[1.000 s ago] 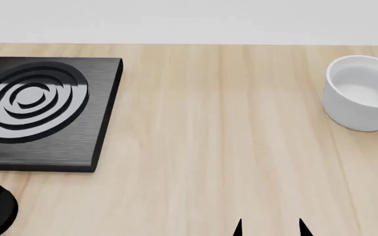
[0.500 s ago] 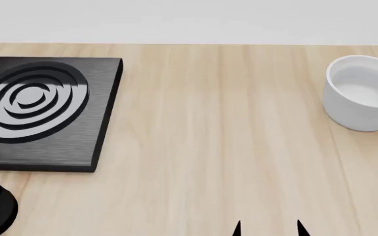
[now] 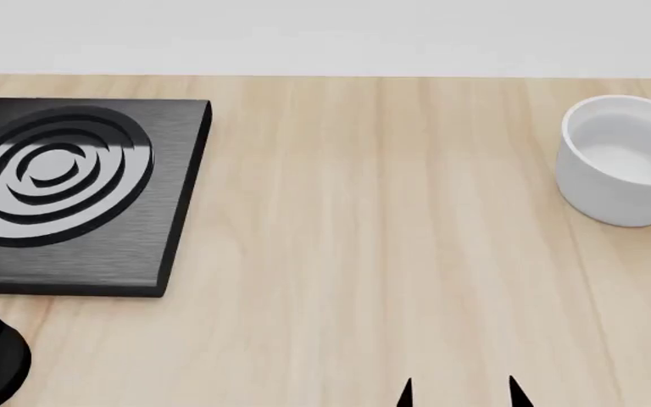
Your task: Put the frying pan on the cabinet shelf.
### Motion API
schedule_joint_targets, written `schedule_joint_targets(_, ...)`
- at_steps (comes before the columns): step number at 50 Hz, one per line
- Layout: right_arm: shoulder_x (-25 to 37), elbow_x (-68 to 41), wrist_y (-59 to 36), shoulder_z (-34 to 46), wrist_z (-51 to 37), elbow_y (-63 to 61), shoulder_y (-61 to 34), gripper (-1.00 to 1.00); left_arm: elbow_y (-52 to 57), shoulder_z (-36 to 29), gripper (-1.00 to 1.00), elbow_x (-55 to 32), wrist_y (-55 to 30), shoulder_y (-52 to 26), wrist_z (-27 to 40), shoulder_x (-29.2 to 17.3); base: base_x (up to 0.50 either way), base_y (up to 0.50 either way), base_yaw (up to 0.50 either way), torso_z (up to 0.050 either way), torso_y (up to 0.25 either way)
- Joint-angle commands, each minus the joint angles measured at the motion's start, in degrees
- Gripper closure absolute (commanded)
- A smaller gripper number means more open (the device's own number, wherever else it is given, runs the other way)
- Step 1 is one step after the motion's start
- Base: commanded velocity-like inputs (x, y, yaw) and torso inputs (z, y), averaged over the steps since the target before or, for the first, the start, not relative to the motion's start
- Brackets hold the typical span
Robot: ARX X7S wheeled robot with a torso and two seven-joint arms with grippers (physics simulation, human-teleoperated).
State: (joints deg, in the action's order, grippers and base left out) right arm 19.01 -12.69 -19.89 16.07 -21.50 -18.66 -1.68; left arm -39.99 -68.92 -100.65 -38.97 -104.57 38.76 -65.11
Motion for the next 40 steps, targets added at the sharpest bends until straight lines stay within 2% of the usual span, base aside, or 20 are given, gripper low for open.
schedule_joint_targets(1, -0.8, 1.0, -0.2, -1.0, 0.7, -0.1, 0.0, -1.0, 0.9, 3.3, 1.0, 0.2, 4.9, 2.3, 6.5, -0.6, 0.0, 0.0, 0.0, 0.0, 0.0)
schedule_joint_targets(7, -0.7, 0.8, -0.2, -1.1, 0.6, -0.1, 0.0, -1.0, 2.3, 3.1, 1.0, -0.2, 5.2, 3.8, 6.8, -1.0, 0.0, 0.0, 0.0, 0.002, 0.002)
schedule_joint_targets(14, -0.6, 0.6, 0.1, -1.1, 0.6, 0.1, 0.0, -1.0, 2.7, 1.8, 1.0, 1.4, 1.8, 2.6, 7.8, -0.8, 0.0, 0.0, 0.0, 0.0, 0.001)
schedule_joint_targets(38, -0.3, 0.1, -0.7, -0.6, 0.2, -0.8, 0.0, -1.0, 3.3, 1.4, 1.0, 3.2, -0.7, 0.9, 6.8, -0.2, 0.0, 0.0, 0.0, 0.0, 0.002)
schedule_joint_targets(39, -0.3, 0.1, -0.5, -0.6, 0.2, -0.7, 0.1, -1.0, 3.3, 1.4, -1.0, 3.4, -0.9, 0.7, 6.7, 0.0, 0.0, 0.0, 0.0, 0.0, 0.0)
schedule_joint_targets(40, -0.3, 0.1, -0.3, -0.6, 0.3, -0.4, 0.0, -1.0, 3.5, 1.4, -1.0, 3.5, -1.0, 0.5, 6.7, 0.1, 0.0, 0.0, 0.0, 0.0, 0.0)
